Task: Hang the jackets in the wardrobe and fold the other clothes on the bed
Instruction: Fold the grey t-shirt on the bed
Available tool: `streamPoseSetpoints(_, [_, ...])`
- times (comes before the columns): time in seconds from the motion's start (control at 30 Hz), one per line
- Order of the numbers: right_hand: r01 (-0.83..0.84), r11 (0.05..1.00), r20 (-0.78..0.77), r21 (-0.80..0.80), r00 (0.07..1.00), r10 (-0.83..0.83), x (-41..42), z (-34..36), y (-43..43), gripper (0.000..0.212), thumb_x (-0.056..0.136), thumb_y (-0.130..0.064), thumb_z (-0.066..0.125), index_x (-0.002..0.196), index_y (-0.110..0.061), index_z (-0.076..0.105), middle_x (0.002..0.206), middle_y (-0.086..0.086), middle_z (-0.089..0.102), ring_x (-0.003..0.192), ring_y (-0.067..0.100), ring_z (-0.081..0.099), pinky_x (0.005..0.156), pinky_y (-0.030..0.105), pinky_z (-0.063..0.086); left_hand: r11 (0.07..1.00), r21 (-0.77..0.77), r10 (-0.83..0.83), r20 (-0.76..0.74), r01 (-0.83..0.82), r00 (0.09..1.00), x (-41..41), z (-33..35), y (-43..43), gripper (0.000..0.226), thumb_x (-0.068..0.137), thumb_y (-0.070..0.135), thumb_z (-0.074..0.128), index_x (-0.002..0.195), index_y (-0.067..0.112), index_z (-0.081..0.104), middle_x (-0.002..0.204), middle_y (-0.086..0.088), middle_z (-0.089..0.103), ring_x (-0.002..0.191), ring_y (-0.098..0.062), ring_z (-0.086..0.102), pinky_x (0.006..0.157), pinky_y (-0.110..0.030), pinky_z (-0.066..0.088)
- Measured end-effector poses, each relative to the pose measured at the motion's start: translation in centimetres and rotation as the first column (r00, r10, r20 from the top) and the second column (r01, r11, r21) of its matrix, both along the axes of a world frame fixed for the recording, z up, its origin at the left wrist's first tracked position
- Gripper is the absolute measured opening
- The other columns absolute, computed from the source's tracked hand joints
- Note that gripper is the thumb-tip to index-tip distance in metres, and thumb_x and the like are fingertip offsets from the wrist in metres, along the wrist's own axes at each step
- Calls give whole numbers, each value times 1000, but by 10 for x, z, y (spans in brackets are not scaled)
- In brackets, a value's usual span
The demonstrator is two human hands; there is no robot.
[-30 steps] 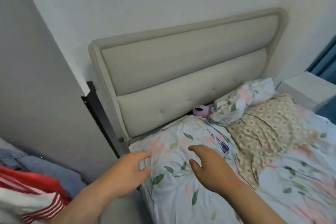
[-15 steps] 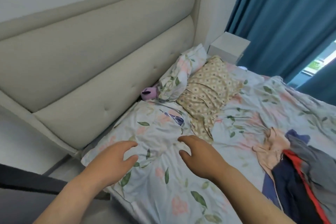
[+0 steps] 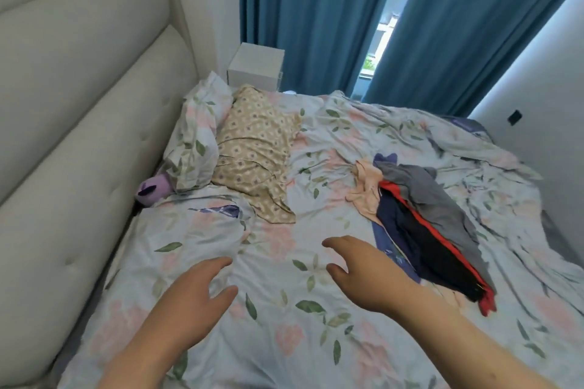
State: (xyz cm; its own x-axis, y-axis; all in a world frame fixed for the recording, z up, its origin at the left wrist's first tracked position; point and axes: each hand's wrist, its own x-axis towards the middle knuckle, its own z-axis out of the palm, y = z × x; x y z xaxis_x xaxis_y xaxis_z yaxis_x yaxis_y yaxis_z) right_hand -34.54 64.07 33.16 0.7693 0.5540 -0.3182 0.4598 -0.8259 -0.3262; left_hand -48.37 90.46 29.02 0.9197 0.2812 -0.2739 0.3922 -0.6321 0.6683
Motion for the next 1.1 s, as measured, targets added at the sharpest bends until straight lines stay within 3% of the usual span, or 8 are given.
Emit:
streamPoseSetpoints(0.2, [160, 986, 35, -55, 987, -159, -39, 19, -45, 49, 102, -39, 44, 150, -31, 33, 151, -9, 41, 137, 14, 40, 107, 34, 39, 988, -20, -155, 15, 155, 988, 16, 5, -21, 50, 92, 43, 61, 139, 40, 46, 144, 20, 45, 129, -2, 44, 98, -21, 36])
streamPoseSetpoints(0.37, [302, 953, 74, -25, 951, -299, -53, 42, -88, 52, 101, -39, 48, 151, -29, 35, 154, -8, 39, 138, 14, 40, 109, 33, 38, 960, 36, -281, 53, 279, 958, 29, 18, -49, 52, 92, 40, 61, 141, 38, 43, 146, 19, 43, 129, -3, 44, 96, -21, 36])
streamPoseSetpoints(0.47, [379, 925, 106, -23, 921, -374, -59, 47, -112, 43, 100, -36, 49, 140, -21, 46, 144, -2, 49, 127, 20, 49, 103, 37, 44, 944, 71, -328, 64, 324, 943, 38, 23, -65, 52, 93, 42, 59, 142, 38, 42, 146, 18, 43, 130, -3, 43, 101, -23, 37])
streamPoseSetpoints(0.63, [445, 895, 117, -7, 890, -442, -69, 45, -158, 44, 100, -36, 48, 142, -26, 43, 142, -4, 49, 127, 18, 48, 102, 34, 43, 909, 113, -408, 56, 400, 911, 58, 23, -104, 51, 95, 43, 56, 143, 37, 41, 148, 18, 40, 134, -4, 40, 106, -24, 35])
streamPoseSetpoints(0.93, [515, 856, 67, 42, 854, -516, -51, 23, -270, 53, 101, -38, 46, 151, -29, 32, 152, -10, 39, 138, 13, 38, 108, 28, 36, 878, 133, -464, 6, 459, 886, 98, 26, -209, 49, 93, 46, 57, 139, 41, 44, 145, 21, 43, 105, 4, 46, 86, -19, 36])
streamPoseSetpoints(1.1, [514, 855, 34, 72, 855, -517, -21, 7, -354, 52, 101, -41, 45, 151, -32, 32, 153, -13, 37, 139, 11, 37, 107, 25, 34, 871, 168, -463, -36, 462, 886, 123, 24, -289, 49, 94, 44, 57, 140, 39, 43, 146, 19, 42, 132, -3, 42, 103, -24, 37])
